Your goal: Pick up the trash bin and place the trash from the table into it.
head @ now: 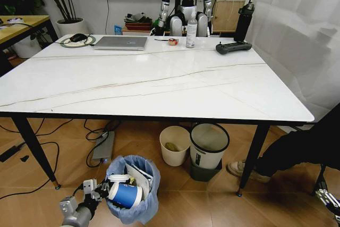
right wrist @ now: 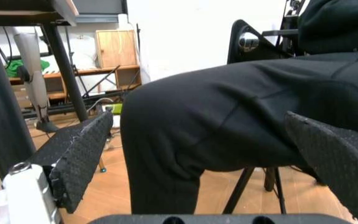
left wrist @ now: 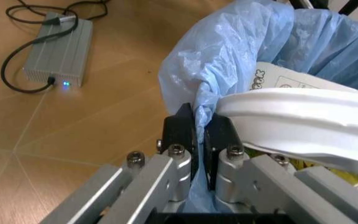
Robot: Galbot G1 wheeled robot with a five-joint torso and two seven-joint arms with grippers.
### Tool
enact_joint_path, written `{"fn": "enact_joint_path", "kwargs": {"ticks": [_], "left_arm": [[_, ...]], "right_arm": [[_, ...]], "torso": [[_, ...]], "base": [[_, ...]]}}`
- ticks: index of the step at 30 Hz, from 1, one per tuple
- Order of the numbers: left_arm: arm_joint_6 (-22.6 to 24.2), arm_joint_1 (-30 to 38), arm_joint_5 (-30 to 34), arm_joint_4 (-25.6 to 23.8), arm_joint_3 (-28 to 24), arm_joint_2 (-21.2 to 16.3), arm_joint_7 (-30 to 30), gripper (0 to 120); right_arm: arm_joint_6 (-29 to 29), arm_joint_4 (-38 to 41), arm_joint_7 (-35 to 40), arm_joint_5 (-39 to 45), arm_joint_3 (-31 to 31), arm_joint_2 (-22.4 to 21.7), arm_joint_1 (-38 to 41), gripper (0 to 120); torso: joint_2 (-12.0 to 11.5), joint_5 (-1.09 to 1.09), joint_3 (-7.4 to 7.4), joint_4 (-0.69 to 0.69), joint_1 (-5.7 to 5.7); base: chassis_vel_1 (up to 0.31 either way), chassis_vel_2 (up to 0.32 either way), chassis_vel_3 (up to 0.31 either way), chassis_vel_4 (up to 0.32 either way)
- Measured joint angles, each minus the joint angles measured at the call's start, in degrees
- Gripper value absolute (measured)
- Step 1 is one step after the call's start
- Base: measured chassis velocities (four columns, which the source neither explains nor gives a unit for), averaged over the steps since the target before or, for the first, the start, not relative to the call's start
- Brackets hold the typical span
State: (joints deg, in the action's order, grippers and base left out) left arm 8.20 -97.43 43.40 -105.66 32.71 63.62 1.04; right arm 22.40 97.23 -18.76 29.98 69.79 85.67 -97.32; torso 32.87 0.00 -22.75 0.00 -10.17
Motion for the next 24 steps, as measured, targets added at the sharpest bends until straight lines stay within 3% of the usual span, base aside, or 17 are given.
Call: {"fn": "enact_joint_path", "kwargs": {"ticks": [24], "left_arm": [[0.32, 4.37, 0.5, 7.98, -1.65, 1.4, -0.56, 0]], "right_arm": [[0.0, 0.0, 0.0, 0.0, 0.0, 0.0, 0.0, 100]], "torso": [[-5.79, 0.0, 3.63, 0.0, 2.14]], "base": [[0.0, 0.0, 0.0, 0.0]]}}
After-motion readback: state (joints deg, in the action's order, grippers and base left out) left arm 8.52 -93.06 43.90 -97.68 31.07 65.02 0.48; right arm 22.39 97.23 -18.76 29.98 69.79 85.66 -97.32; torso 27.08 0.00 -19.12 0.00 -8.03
